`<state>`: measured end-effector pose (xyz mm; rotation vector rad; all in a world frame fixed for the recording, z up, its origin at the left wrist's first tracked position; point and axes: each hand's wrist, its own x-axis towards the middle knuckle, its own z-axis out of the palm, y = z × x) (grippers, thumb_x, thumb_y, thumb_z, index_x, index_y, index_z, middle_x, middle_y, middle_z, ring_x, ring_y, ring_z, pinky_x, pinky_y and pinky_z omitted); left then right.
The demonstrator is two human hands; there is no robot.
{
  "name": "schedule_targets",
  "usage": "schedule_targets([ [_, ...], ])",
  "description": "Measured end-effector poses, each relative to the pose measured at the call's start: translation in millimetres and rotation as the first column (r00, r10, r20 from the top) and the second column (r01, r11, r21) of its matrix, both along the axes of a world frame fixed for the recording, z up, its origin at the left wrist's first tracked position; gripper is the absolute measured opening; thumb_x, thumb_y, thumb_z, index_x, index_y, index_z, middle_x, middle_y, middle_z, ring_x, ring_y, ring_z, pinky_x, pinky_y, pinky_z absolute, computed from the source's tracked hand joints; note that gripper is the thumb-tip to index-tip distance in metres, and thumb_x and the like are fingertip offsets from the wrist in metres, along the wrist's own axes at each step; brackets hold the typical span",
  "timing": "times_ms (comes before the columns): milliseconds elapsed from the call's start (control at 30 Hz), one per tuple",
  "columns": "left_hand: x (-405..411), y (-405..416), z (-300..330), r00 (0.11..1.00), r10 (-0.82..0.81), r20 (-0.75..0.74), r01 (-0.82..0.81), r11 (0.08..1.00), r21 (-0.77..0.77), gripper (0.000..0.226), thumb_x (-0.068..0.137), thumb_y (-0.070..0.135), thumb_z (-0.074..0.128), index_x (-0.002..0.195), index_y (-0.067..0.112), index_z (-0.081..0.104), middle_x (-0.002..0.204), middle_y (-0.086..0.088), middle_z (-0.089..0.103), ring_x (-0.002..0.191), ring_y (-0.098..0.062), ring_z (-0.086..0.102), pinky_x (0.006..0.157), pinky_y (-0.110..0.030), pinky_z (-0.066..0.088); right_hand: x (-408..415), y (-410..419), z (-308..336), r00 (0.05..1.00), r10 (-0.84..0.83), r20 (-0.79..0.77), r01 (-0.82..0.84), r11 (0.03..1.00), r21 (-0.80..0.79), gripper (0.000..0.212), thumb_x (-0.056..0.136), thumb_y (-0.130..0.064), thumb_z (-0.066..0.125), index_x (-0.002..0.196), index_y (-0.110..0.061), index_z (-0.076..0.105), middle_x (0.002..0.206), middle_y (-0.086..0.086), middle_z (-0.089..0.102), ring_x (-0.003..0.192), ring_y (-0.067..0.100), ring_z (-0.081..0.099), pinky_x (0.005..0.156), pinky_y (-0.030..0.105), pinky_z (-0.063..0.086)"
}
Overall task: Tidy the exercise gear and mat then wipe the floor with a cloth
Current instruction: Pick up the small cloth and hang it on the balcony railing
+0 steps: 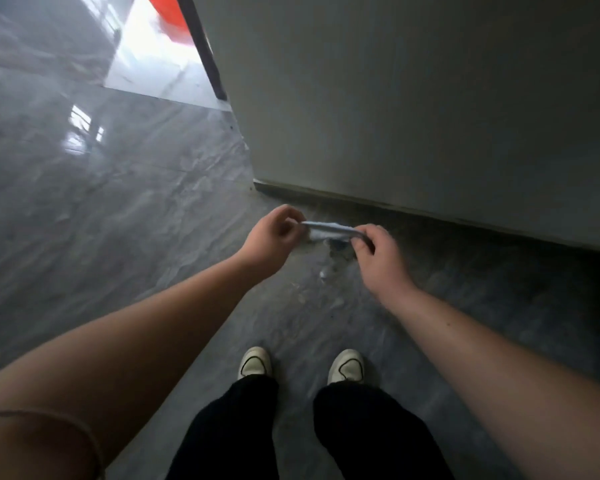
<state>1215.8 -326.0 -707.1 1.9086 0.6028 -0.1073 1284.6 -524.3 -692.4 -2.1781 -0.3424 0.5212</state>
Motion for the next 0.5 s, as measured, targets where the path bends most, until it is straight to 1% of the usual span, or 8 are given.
schedule_targets([
  [67,-10.6,5.6,84.8,0.997,0.07,0.021,-0.07,0.997,-0.026,0.005,0.093,0.022,0.066,0.093,0.019,0.062,0.074,0.006,0.062,0.063,-0.01,0.051,0.063,-0.028,0.043,-6.5,8.2,79.6,1.0,-0.006,0.002,0.006,1.0,0.024,0.018,0.095,-0.007,0.057,0.089,-0.024,0.062,0.089,0.01,0.061,0.078,0.017,0.055,0.071,0.028,0.043],
  [133,-21.4,8.7,169.6,0.991,0.127,0.051,-0.126,0.992,-0.032,0.009,0.094,0.022,0.065,0.099,0.014,0.065,0.081,0.002,0.065,0.063,-0.006,0.052,0.064,-0.025,0.044,-12.9,14.4,161.2,1.0,-0.016,0.003,0.016,0.999,0.036,0.018,0.094,-0.008,0.058,0.089,-0.024,0.062,0.088,0.012,0.064,0.076,0.016,0.055,0.068,0.023,0.04],
  [167,-27.3,10.0,210.9,0.987,0.149,0.064,-0.147,0.988,-0.035,0.01,0.095,0.022,0.064,0.1,0.014,0.065,0.083,0.001,0.065,0.062,-0.004,0.052,0.063,-0.024,0.043,-15.7,17.0,200.4,1.0,-0.022,0.01,0.022,0.999,0.048,0.016,0.094,-0.009,0.06,0.089,-0.024,0.064,0.088,0.013,0.066,0.077,0.017,0.057,0.068,0.025,0.041],
  [233,-42.4,11.2,288.9,0.981,0.176,0.081,-0.173,0.984,-0.041,0.005,0.096,0.023,0.062,0.099,0.021,0.066,0.086,0.002,0.067,0.065,-0.005,0.055,0.063,-0.024,0.044,-23.1,19.5,272.0,0.997,-0.017,0.081,0.013,0.999,0.052,0.007,0.09,-0.018,0.064,0.088,-0.019,0.071,0.088,0.011,0.07,0.083,0.025,0.063,0.075,0.032,0.047],
  [300,-60.3,11.0,359.6,0.974,0.196,0.112,-0.192,0.98,-0.047,0.005,0.096,0.025,0.062,0.094,0.028,0.066,0.085,0.005,0.068,0.066,-0.006,0.058,0.062,-0.025,0.046,-30.1,20.4,336.4,0.984,0.021,0.176,-0.024,1.0,0.013,0.019,0.083,-0.033,0.063,0.088,-0.018,0.075,0.088,0.004,0.073,0.09,0.03,0.063,0.083,0.039,0.051],
  [367,-78.4,10.0,422.1,0.958,0.235,0.161,-0.222,0.97,-0.097,0.01,0.097,0.021,0.061,0.09,0.026,0.065,0.082,0.006,0.068,0.063,-0.003,0.059,0.057,-0.022,0.048,-37.3,20.8,391.2,0.982,0.109,0.157,-0.114,0.993,0.027,0.026,0.08,-0.041,0.059,0.086,-0.02,0.073,0.082,-0.002,0.072,0.085,0.022,0.064,0.079,0.036,0.053],
  [433,-97.5,8.6,472.3,0.94,0.266,0.213,-0.234,0.958,-0.164,0.01,0.098,0.017,0.059,0.091,0.021,0.064,0.082,0.002,0.068,0.062,-0.003,0.061,0.053,-0.021,0.05,-46.9,23.1,433.7,0.971,0.216,0.098,-0.227,0.966,0.123,0.02,0.085,-0.036,0.058,0.082,-0.018,0.066,0.071,-0.005,0.065,0.069,0.008,0.059,0.066,0.03,0.047],
  [500,-117.3,6.3,506.5,0.922,0.281,0.265,-0.237,0.954,-0.185,0.012,0.098,0.018,0.058,0.09,0.024,0.065,0.082,-0.001,0.07,0.063,-0.009,0.061,0.052,-0.022,0.048,-59.5,25.6,462.9,0.942,0.304,0.141,-0.326,0.928,0.179,0.014,0.095,-0.027,0.058,0.083,-0.019,0.059,0.068,-0.007,0.059,0.061,-0.002,0.05,0.059,0.024,0.041],
])
